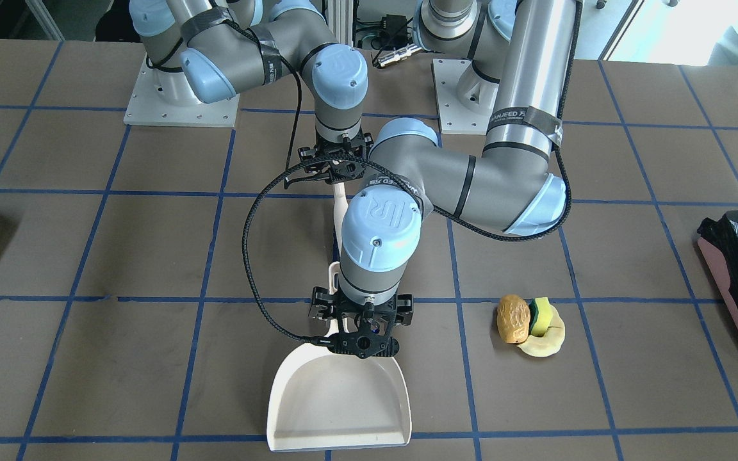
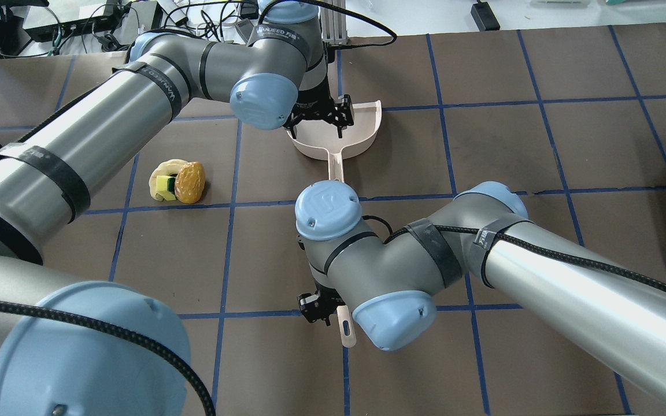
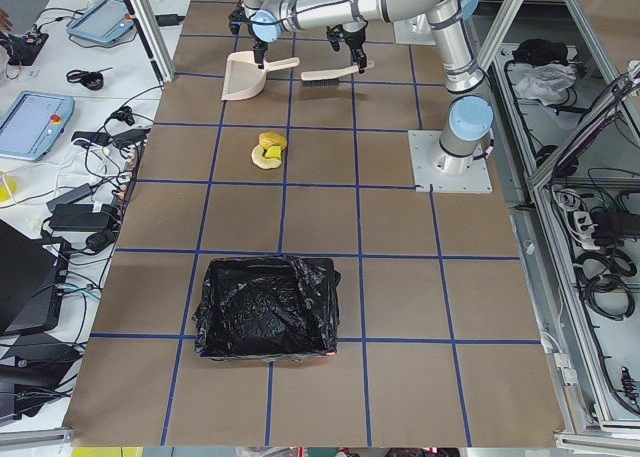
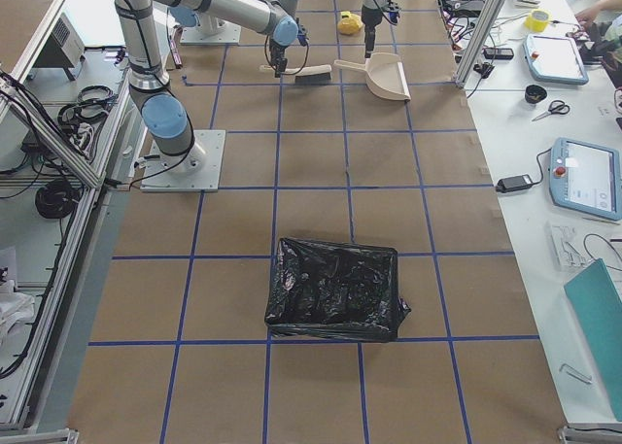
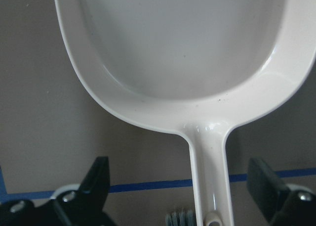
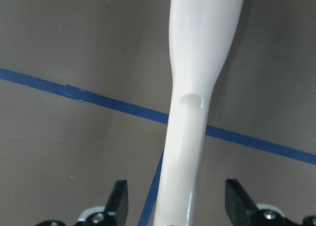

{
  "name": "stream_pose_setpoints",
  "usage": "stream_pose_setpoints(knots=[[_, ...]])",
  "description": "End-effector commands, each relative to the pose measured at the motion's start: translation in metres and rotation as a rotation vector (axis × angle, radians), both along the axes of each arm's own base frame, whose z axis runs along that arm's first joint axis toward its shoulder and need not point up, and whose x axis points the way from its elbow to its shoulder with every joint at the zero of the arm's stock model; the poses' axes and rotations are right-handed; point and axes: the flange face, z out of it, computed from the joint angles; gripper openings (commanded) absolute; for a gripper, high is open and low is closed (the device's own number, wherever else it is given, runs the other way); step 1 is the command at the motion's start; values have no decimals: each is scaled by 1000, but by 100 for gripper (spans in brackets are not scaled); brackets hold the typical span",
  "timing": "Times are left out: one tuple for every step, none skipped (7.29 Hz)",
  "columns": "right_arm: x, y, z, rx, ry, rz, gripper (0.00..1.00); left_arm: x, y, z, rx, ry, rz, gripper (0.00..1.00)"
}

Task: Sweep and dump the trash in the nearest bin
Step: 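Grasp the dustpan handle with left gripper while right grasps brush handle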

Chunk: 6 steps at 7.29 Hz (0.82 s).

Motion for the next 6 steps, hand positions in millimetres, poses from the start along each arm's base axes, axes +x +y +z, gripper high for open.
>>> stream_pose_setpoints(knots=[[1,1,-1,11,-8,-5,62,-8,26,-28,47,-8,-12,100],[0,1,0,11,-5,-3,61,-27,36,-31,51,-9,11,100],[0,2,-1,14,-2,-7,46,-38,43,-30,50,-10,8,100],[0,2,-2,21,4,-13,14,-37,45,-32,56,-14,2,82],[-1,3,1,18,3,-19,0,-37,44,-36,60,-17,-5,66],[-1,3,1,16,4,-22,0,-37,44,-35,57,-17,-10,52]])
